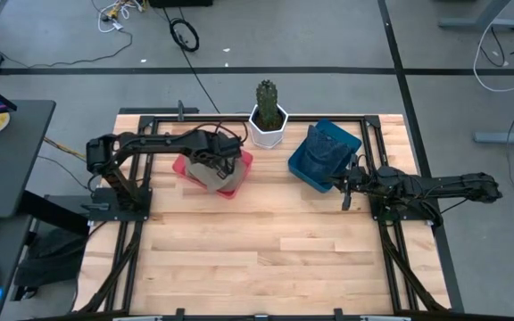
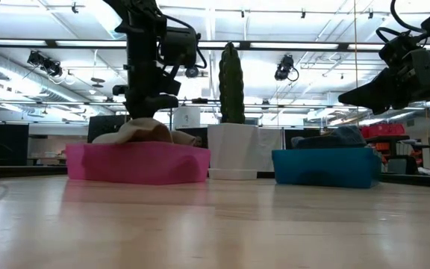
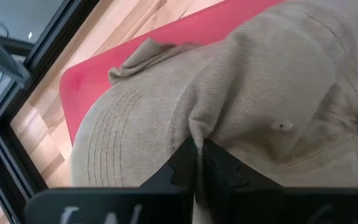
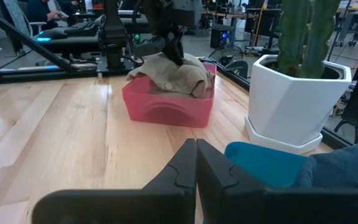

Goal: Pick & Place hat
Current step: Put the brown cap into the red bin

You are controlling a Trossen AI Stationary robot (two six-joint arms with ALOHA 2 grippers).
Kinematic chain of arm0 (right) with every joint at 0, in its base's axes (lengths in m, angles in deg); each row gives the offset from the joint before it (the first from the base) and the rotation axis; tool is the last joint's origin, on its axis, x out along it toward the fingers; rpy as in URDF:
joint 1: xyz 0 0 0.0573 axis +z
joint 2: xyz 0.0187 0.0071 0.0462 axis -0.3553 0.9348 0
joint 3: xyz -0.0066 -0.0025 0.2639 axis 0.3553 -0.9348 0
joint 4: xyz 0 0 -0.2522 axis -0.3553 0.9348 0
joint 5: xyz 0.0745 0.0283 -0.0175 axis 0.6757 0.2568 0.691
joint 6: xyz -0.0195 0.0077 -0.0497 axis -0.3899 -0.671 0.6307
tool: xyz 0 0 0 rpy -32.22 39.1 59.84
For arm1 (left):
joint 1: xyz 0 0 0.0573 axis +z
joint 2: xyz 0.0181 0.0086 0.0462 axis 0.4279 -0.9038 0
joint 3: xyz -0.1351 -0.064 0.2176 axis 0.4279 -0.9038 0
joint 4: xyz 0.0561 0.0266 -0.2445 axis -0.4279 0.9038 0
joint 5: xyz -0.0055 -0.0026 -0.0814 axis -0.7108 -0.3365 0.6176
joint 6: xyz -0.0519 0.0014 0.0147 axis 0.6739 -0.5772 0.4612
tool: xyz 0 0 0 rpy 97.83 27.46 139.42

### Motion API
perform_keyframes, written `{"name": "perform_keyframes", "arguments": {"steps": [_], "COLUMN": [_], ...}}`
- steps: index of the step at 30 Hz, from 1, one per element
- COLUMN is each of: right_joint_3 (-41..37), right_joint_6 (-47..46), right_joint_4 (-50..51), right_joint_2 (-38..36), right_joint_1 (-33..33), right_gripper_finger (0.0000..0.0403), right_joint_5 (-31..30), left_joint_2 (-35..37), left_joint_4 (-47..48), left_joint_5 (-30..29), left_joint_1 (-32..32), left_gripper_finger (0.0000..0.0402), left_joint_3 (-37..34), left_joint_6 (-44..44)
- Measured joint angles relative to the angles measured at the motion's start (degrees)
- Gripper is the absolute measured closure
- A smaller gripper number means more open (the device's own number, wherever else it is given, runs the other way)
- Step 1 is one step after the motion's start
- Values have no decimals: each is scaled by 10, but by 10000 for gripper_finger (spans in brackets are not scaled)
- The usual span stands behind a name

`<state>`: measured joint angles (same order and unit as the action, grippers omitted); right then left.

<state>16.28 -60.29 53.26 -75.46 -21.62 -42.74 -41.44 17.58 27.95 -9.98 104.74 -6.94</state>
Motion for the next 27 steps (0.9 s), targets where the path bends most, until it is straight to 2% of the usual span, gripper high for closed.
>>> {"name": "perform_keyframes", "arguments": {"steps": [10, 16, 20, 23, 27], "right_joint_3": [0, 0, 0, 0, 0], "right_joint_6": [0, 0, 0, 0, 0], "right_joint_4": [0, 0, 0, 0, 0], "right_joint_2": [0, 0, 0, 0, 0], "right_joint_1": [0, 0, 0, 0, 0], "right_gripper_finger": [394, 394, 394, 394, 394], "right_joint_5": [0, 0, 0, 0, 0], "left_joint_2": [3, 48, 93, 118, 132], "left_joint_4": [-17, -15, -25, -20, -17], "left_joint_5": [-2, -4, -8, 20, 58], "left_joint_1": [-1, -4, -15, -40, -82], "left_gripper_finger": [292, 265, 260, 263, 301], "left_joint_3": [6, 6, 7, 7, 7], "left_joint_6": [-31, -32, -35, -47, -84]}}
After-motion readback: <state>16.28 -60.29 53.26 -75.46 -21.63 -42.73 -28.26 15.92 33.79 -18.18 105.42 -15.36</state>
